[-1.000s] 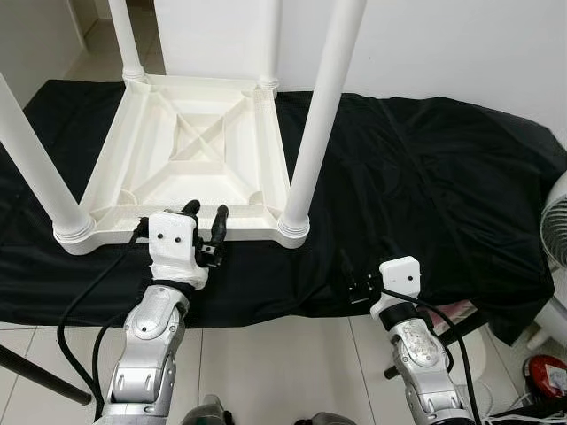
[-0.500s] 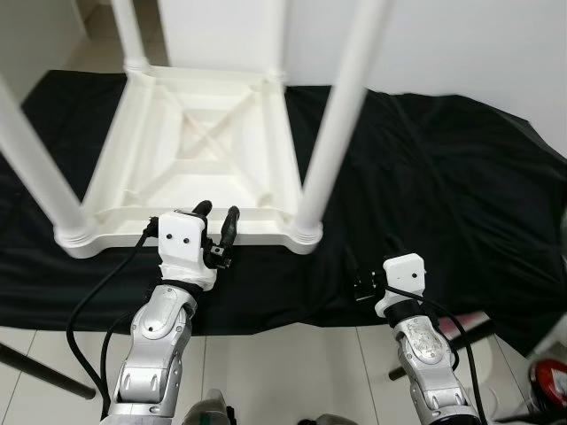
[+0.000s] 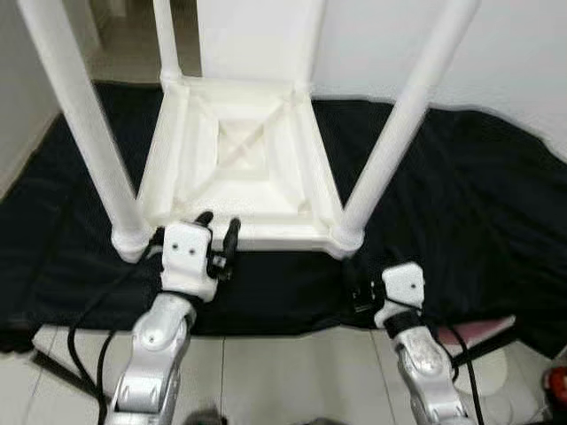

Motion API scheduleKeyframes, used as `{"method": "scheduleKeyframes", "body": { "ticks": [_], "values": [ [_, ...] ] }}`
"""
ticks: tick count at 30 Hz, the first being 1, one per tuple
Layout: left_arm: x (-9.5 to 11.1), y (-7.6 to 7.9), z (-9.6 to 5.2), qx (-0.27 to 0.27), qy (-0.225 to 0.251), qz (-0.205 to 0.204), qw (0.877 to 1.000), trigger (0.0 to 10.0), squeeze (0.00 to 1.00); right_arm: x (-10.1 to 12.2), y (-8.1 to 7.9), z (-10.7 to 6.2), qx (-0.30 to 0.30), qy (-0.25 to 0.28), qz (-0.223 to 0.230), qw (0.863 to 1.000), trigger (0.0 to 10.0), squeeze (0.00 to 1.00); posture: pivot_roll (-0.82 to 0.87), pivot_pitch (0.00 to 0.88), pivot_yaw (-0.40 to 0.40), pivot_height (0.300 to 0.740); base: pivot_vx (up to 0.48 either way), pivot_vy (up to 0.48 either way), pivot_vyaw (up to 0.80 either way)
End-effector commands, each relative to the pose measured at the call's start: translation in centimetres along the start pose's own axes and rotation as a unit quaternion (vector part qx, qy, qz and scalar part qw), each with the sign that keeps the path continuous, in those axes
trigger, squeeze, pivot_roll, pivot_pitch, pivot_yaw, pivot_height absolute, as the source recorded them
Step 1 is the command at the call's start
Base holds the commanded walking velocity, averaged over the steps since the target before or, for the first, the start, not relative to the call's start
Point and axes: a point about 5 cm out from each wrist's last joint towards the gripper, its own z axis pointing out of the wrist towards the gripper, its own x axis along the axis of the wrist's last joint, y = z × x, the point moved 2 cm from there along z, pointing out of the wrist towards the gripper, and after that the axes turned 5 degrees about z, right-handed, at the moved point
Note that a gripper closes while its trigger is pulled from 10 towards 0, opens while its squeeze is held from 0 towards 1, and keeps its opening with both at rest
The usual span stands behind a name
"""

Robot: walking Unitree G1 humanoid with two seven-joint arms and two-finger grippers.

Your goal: Building children table

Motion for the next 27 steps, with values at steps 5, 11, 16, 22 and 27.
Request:
{"method": "scheduleKeyframes", "body": {
  "ticks": [5,11,16,22,27],
  "values": [
    [0.12,0.8,-0.04,-0.015,0.005,0.011,1.0,10.0,0.0,-0.47,0.36,-0.45,-0.006,-0.011,-0.007,1.0,10.0,0.0,0.08,0.018,-0.05,0.74,0.0,0.0,0.0],
    [0.19,0.89,-0.1,-0.019,0.008,0.008,1.0,10.0,0.0,-0.47,0.29,-0.46,-0.005,-0.011,-0.006,1.0,10.0,0.0,0.08,0.02,-0.049,0.74,0.0,0.0,0.0],
    [0.28,0.89,-0.15,-0.019,0.013,-0.004,1.0,10.0,0.0,-0.44,0.33,-0.42,-0.005,-0.01,-0.006,1.0,10.0,0.0,0.08,0.021,-0.05,0.74,0.0,-0.255,0.0],
    [0.26,0.94,-0.11,-0.019,0.011,0.006,1.0,10.0,0.0,-0.44,0.38,-0.36,-0.004,-0.01,-0.007,1.0,10.0,0.0,0.08,0.019,-0.051,0.74,0.0,0.0,0.0],
    [0.11,0.81,0.06,-0.008,0.008,-0.003,1.0,10.0,0.0,-0.42,0.45,-0.25,-0.003,-0.01,-0.007,1.0,10.0,0.0,0.08,0.015,-0.053,0.74,0.0,0.0,0.0]
  ]
}}
